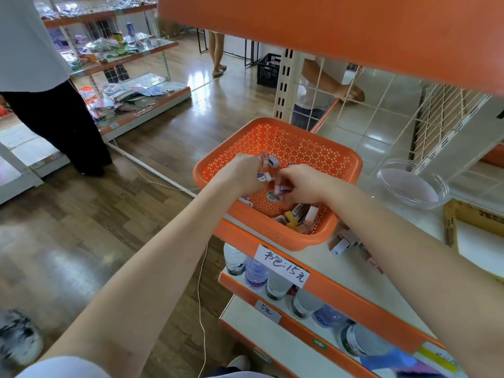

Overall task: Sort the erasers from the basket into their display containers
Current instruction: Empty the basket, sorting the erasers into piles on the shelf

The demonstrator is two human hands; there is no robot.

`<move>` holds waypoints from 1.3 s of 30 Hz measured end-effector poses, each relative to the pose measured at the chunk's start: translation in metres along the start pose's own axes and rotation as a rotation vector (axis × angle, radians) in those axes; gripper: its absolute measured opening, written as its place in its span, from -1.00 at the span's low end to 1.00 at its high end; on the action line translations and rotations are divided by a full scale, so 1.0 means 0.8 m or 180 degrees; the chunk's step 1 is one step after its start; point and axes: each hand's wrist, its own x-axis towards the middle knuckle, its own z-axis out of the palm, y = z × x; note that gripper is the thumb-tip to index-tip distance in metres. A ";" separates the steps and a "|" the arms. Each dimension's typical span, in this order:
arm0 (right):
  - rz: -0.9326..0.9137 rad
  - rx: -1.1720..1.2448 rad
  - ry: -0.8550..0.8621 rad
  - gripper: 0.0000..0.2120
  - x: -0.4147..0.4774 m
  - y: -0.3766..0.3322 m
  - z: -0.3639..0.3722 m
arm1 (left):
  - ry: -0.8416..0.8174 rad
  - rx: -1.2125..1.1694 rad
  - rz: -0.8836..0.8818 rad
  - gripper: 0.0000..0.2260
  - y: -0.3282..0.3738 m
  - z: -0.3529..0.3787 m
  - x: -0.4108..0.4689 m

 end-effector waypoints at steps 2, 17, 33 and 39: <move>0.0050 0.0168 0.0332 -0.73 -0.003 0.000 -0.005 | 0.0109 -0.0076 0.0064 -0.89 0.002 -0.004 -0.002; 0.0896 0.1006 0.1960 -0.80 -0.174 0.088 -0.049 | 0.0213 -0.0585 0.1121 -0.71 0.151 -0.027 0.028; 0.2538 0.0442 0.2200 -0.72 -0.514 0.207 0.019 | -0.0901 -0.0549 0.2987 -0.72 0.465 0.081 -0.027; 0.3097 0.0645 0.2166 -0.76 -0.592 0.225 0.069 | -0.1101 -0.0686 0.3255 -0.71 0.531 0.137 -0.067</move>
